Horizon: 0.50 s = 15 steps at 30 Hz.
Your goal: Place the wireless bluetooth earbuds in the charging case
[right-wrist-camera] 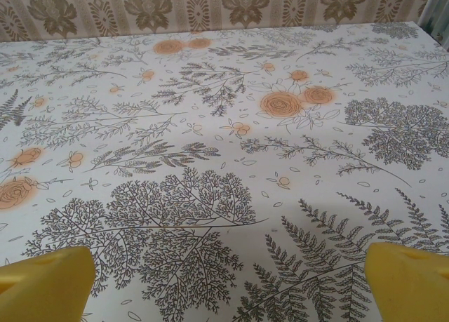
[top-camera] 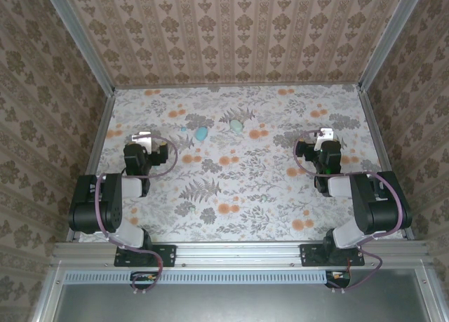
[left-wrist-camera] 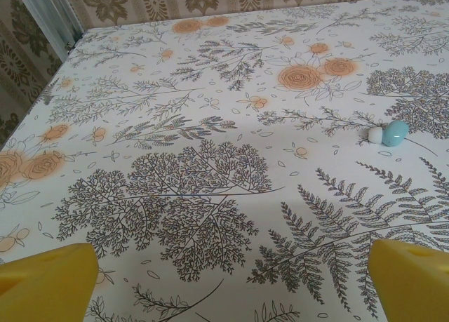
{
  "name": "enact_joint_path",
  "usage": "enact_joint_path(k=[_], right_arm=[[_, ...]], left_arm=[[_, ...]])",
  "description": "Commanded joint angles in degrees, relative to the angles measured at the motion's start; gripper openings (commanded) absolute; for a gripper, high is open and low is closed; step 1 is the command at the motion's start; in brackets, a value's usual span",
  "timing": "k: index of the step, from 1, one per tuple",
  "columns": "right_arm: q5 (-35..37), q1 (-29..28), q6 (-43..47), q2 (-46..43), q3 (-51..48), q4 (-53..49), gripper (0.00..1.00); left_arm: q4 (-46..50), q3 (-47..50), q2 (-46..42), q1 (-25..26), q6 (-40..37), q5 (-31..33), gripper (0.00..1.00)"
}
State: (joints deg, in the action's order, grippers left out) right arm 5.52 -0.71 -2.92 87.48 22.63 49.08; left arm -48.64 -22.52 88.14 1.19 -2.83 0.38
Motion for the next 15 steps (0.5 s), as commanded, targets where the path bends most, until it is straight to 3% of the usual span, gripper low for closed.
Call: enact_joint_path(k=[1,15], right_arm=[[-1.03,-0.39,0.81,0.25,0.66,0.14,1.0],[-1.39,-0.17,0.67,0.23,0.7,0.05,1.0]], left_arm=[[0.32,-0.76,-0.26,0.04,-0.66,-0.12,1.0],[0.39,-0.81,-0.29,-0.18,-0.51,-0.47,1.0]])
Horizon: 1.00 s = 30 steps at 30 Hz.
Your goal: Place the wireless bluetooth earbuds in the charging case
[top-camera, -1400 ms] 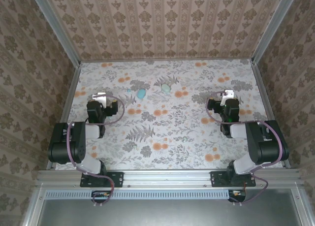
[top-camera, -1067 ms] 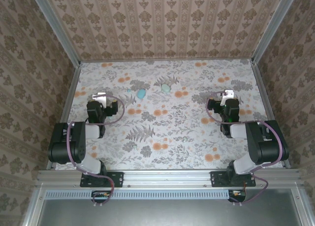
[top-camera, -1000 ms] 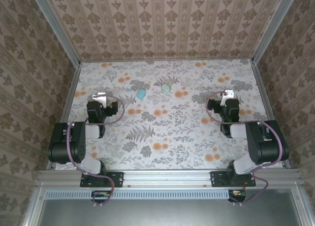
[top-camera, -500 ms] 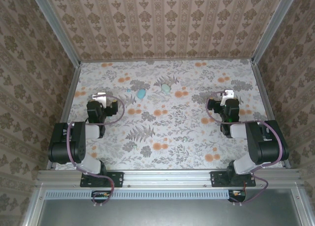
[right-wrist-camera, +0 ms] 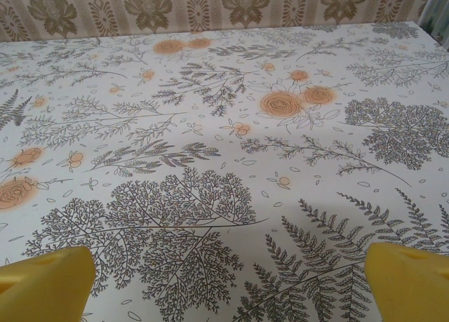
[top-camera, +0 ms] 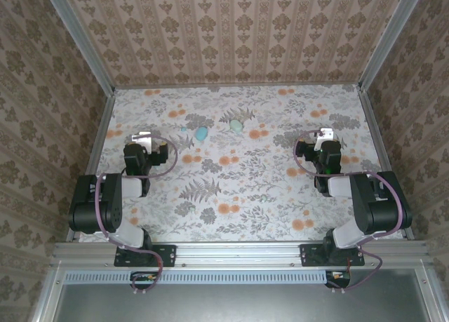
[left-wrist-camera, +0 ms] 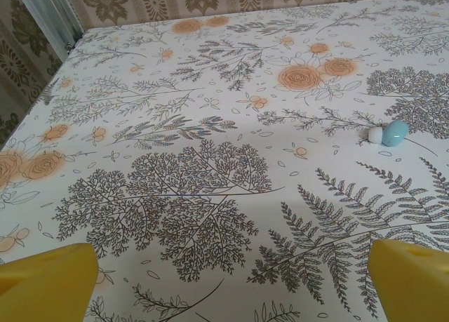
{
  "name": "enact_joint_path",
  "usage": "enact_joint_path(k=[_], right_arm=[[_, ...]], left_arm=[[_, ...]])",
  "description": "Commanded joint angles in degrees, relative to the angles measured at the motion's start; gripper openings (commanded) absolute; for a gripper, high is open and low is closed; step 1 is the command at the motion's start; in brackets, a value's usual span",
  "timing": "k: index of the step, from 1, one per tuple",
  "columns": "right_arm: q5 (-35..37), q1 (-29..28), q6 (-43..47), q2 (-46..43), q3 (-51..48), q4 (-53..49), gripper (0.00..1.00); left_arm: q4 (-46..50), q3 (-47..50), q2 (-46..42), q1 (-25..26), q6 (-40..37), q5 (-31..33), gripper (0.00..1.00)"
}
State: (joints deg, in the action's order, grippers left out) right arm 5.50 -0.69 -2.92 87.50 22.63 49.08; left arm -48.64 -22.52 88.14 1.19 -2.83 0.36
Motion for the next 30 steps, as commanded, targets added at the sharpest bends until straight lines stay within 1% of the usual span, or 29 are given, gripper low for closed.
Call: enact_joint_path(k=[1,5,6,8,9,11,13,15,17,20,23,26,30], right_arm=[[-1.37,-0.19,0.72,0.29,0.66,0.05,1.0],[-1.91,-0.28,0.97,0.05,0.66,0.09,1.0],[-3.06,-0.29,1.41,-0.53,1.08,-0.95,1.0],[-4.7,-1.01,3.01,-2.9,3.52,-6.96,1.0],[-4.51,-1.4,3.24,-4.44,5.83,-13.56,1.0],[-4.32,-1.86,0.1,-6.47,14.8,-31.99,1.0],[-4.9,-2.31,-3.35,-5.17,23.33,-45.07,1.0],[-4.8,-4.57,-2.43,-2.52,29.57,-51.84,1.0],[-1.39,-9.22,0.42,0.16,35.01,-56.1,1.0],[1.15,-15.86,3.25,5.84,44.13,-61.56,1.0],[0.72,-20.35,3.1,14.02,54.99,-70.23,1.0],[0.34,-23.8,3.33,22.56,66.32,-76.64,1.0],[0.28,-26.78,4.49,32.62,79.35,-85.04,0.99]], left_arm=[[0.47,-0.9,-0.21,-0.3,-0.36,-0.69,1.0],[0.69,-0.99,-0.57,-0.99,-0.23,-2.26,1.0],[1.26,-1.01,-1.15,-0.85,-0.5,-2.54,1.0],[2.67,-0.71,-3.61,-0.82,0.12,-1.19,1.0],[3.31,-0.56,-4.79,-0.72,0.51,-0.1,1.0],[7.45,-0.99,-8.52,-0.58,0.88,1.46,1.0],[16.83,-3.83,-12.64,0.16,2.4,3.4,1.0],[24.76,-7.22,-15.28,0.43,4.8,3.33,1.0],[29.92,-10.23,-16.69,1.07,6.71,2.72,1.0],[38.91,-15.33,-16.95,2.75,12.06,6.4,1.0],[47.18,-19.8,-15.96,5.01,16.01,7.29,1.0],[52.92,-23.32,-14.64,9.07,18.64,6.18,1.0],[58.56,-26.77,-12.29,16.27,19.96,4.02,1.0]])
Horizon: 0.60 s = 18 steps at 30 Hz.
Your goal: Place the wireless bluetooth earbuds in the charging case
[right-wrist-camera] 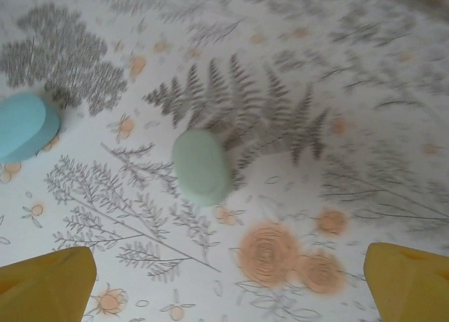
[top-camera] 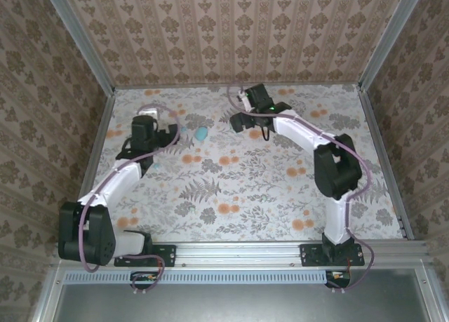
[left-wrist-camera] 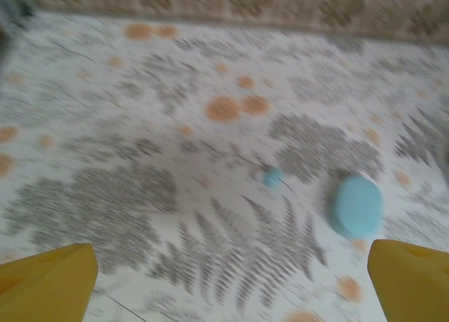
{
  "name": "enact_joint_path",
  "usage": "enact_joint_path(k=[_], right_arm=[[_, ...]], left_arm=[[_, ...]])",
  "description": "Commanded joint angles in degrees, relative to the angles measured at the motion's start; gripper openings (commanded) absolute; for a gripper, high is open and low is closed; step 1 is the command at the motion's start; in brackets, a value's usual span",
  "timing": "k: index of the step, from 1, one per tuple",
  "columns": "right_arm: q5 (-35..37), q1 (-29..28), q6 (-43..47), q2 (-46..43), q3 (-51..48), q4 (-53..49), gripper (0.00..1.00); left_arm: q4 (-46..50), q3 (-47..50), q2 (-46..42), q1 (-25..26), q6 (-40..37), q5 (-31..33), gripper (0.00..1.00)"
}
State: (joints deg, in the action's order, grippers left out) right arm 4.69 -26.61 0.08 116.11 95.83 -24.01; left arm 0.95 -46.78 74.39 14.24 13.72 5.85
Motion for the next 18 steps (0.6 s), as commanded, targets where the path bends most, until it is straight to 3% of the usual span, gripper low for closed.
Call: enact_joint_path(k=[1,10,18], right_arm=[[1.03,-1.35,1.66,6.59,9.07,-13.92,0.99],[2.3,-2.27,1.62,20.3,24.63,-21.55,0.99],[3.29,-2.08,3.52,26.94,31.61,-23.35,0.96]], left_arm=[[10.19,-3.24,2.12,4.65,3.81,-2.31,1.0],[7.38,-3.23,5.18,7.53,10.58,-14.56,1.0],[7.32,-5.58,9.34,8.52,11.33,-18.76,1.0]])
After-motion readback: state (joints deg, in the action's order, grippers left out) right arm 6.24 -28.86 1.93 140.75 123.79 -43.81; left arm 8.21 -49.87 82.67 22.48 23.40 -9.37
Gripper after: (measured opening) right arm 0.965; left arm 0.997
